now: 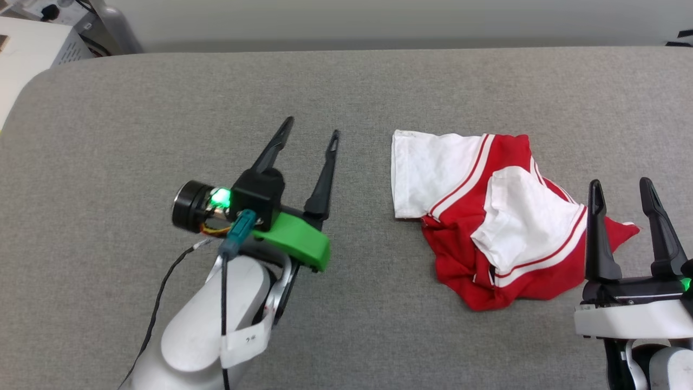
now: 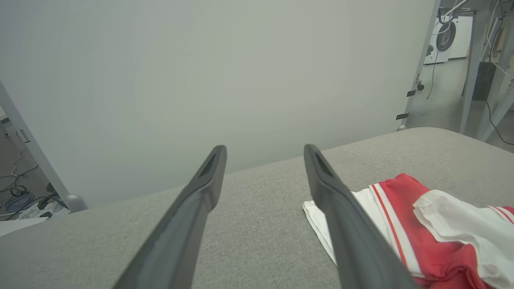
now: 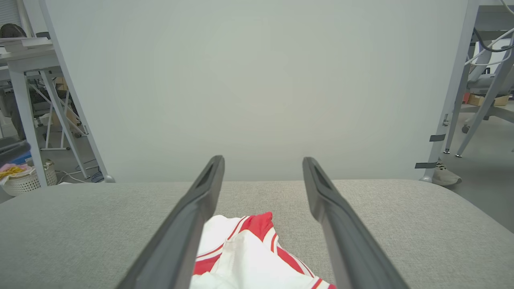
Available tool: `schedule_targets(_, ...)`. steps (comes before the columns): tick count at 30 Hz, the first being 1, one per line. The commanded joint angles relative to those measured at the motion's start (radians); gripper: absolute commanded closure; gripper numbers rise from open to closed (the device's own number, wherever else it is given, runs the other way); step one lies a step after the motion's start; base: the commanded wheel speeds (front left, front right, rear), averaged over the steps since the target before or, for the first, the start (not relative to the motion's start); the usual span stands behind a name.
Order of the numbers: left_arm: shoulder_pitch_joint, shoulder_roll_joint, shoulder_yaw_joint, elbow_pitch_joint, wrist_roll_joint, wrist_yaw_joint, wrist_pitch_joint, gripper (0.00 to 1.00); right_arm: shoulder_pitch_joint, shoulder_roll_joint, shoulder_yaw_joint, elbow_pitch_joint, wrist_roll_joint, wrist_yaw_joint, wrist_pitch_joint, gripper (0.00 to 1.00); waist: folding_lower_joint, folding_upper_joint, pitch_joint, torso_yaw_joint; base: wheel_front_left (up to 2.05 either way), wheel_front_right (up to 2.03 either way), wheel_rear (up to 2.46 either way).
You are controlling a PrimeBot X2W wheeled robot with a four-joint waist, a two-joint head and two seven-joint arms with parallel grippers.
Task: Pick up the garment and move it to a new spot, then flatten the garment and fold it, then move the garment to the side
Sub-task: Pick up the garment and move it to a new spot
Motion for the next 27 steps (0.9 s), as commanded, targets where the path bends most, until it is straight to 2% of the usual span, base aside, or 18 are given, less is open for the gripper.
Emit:
schedule_targets(1,0.052,0.006,0.04,-0.019,0.026,0.012,-0.005,0.0,0.014,-0.001,-0.002,0.005,-0.008,-0.001,-0.002,0.0,0.0,0.0,-0.029,0.027,0.0,0.0,0.0)
schedule_targets(7,0.23,-0.007,0.239,-0.114,0.127,0.05,-0.006,0.0,0.029,-0.001,-0.005,0.019,-0.019,-0.001,-0.002,0.0,0.0,0.0,-0.052,0.041,0.0,0.0,0.0)
schedule_targets(12,0.359,-0.04,0.359,-0.172,0.198,0.044,-0.006,0.0,0.046,-0.001,-0.004,0.03,-0.02,-0.001,-0.002,0.0,0.0,0.0,-0.07,0.048,0.0,0.0,0.0)
schedule_targets(18,0.491,-0.097,0.464,-0.212,0.257,0.001,-0.006,0.0,0.077,-0.001,0.004,0.046,-0.018,-0.001,-0.002,0.0,0.0,0.0,-0.096,0.045,0.0,0.0,0.0)
schedule_targets(27,0.591,-0.159,0.523,-0.199,0.314,-0.084,-0.006,0.0,0.133,-0.001,0.02,0.053,-0.024,-0.001,-0.002,0.0,0.0,0.0,-0.135,0.042,0.0,0.0,0.0)
